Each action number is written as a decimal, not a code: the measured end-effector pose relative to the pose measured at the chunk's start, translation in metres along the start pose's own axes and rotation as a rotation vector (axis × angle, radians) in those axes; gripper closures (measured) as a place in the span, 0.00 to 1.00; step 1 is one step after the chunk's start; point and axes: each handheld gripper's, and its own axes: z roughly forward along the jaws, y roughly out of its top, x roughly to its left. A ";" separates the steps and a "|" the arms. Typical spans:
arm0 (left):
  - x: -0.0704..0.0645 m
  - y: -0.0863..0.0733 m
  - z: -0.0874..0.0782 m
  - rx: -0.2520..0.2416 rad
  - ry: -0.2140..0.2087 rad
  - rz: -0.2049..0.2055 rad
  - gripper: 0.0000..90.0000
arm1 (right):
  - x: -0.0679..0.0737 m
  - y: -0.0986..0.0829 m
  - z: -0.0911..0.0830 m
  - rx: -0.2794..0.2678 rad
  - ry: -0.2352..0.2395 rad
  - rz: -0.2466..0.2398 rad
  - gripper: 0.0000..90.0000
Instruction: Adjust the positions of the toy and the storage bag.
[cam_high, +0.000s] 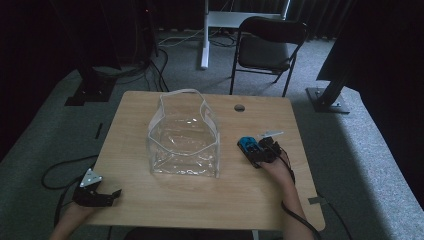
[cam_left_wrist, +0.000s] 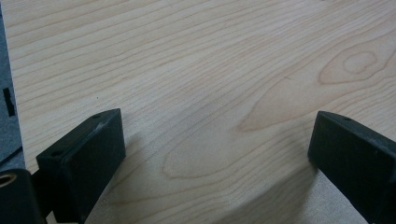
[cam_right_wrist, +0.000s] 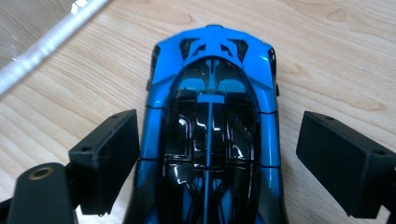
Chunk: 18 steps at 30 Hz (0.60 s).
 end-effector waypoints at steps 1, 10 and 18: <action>0.000 0.000 0.000 0.000 0.000 0.000 0.05 | 0.001 0.000 0.002 0.016 0.001 -0.014 0.16; 0.000 0.000 0.000 0.000 0.000 0.000 0.05 | 0.000 -0.001 0.004 0.030 0.031 -0.021 0.26; 0.000 0.000 0.000 0.000 0.001 -0.001 0.05 | 0.000 -0.002 0.001 0.035 0.029 -0.005 0.28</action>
